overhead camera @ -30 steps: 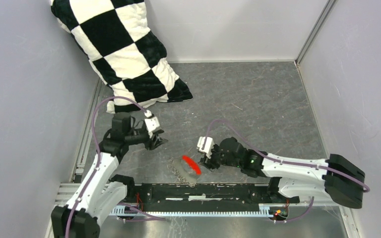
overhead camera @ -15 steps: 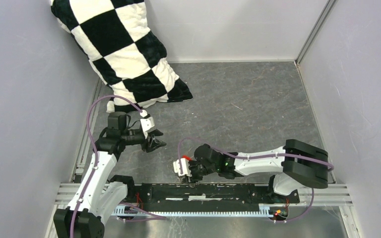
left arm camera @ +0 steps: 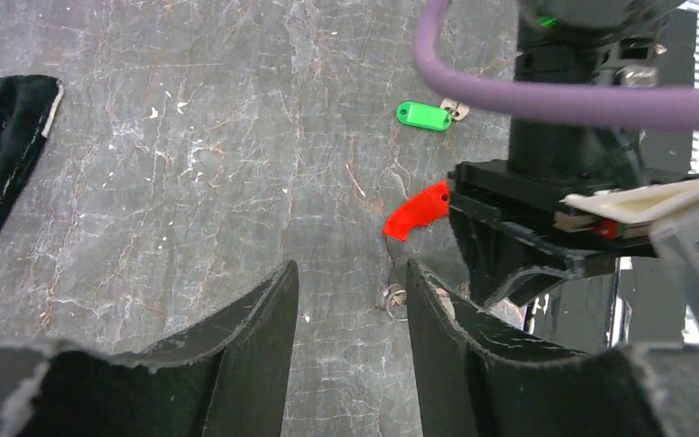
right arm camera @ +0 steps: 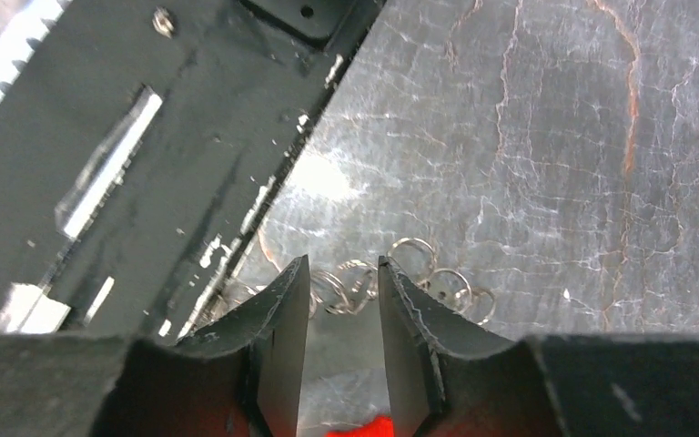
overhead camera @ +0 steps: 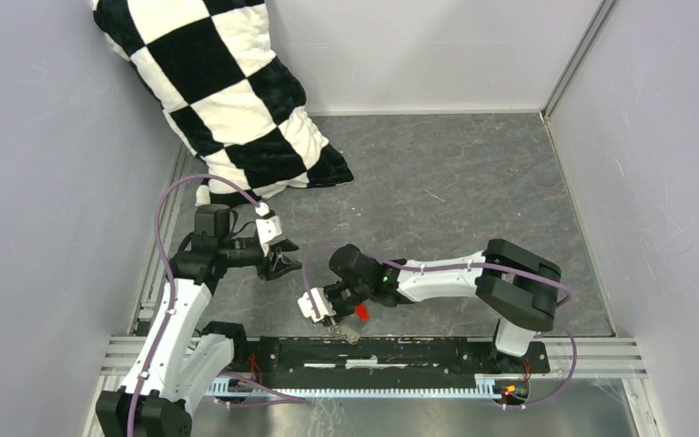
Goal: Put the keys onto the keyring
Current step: Pick up the keyring from the center of the board.
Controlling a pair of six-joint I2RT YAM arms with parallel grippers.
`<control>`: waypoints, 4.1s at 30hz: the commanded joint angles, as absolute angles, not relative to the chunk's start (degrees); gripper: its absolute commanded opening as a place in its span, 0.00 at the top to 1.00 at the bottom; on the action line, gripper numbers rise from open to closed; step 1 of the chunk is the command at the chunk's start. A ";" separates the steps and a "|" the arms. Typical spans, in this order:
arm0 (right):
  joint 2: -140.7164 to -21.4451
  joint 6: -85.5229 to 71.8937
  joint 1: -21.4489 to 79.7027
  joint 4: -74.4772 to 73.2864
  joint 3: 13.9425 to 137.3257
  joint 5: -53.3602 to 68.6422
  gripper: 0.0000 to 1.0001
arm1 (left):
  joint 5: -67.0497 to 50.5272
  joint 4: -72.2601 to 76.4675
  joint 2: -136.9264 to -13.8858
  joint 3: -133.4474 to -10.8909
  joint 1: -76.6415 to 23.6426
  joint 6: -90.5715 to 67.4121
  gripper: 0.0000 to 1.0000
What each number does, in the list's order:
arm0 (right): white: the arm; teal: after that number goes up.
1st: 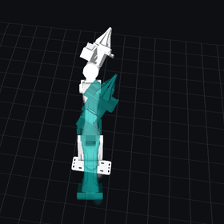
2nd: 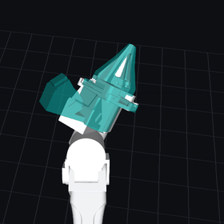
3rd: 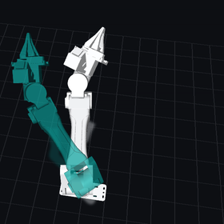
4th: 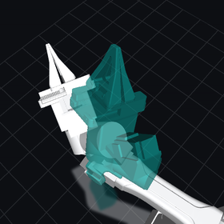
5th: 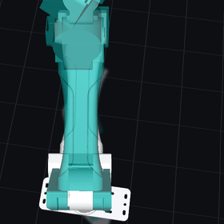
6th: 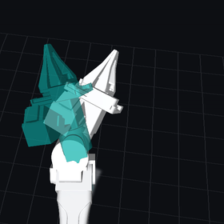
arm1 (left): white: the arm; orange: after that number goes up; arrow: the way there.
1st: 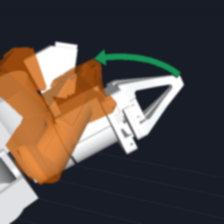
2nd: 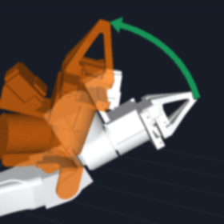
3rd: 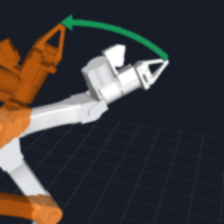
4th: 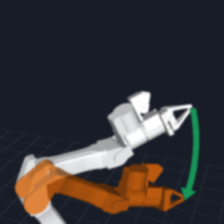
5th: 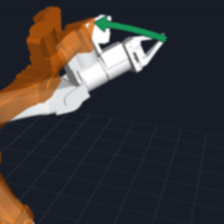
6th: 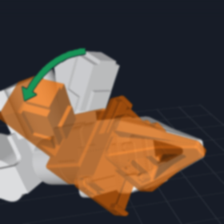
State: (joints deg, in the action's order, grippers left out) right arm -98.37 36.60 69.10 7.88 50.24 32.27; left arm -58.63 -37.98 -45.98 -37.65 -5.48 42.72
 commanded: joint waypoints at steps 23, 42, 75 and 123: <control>-103.81 48.29 67.32 -4.92 57.76 36.07 0.68 | -49.33 -27.80 -45.97 -38.84 -5.19 28.04 0.47; -96.23 43.15 67.22 2.62 52.36 33.22 0.73 | -49.26 -29.67 -45.60 -39.22 -5.23 29.66 0.48; -106.67 54.79 65.71 -16.32 65.95 37.25 0.67 | -47.92 -27.57 -46.18 -39.49 -5.37 27.68 0.48; -85.34 38.60 62.66 10.42 48.54 31.20 1.00 | -51.72 -27.97 -46.02 -41.56 -6.06 25.44 0.49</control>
State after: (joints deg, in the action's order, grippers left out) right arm -90.26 43.62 62.61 -1.54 51.90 32.42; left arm -47.29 -28.14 -46.35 -39.33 -5.87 26.98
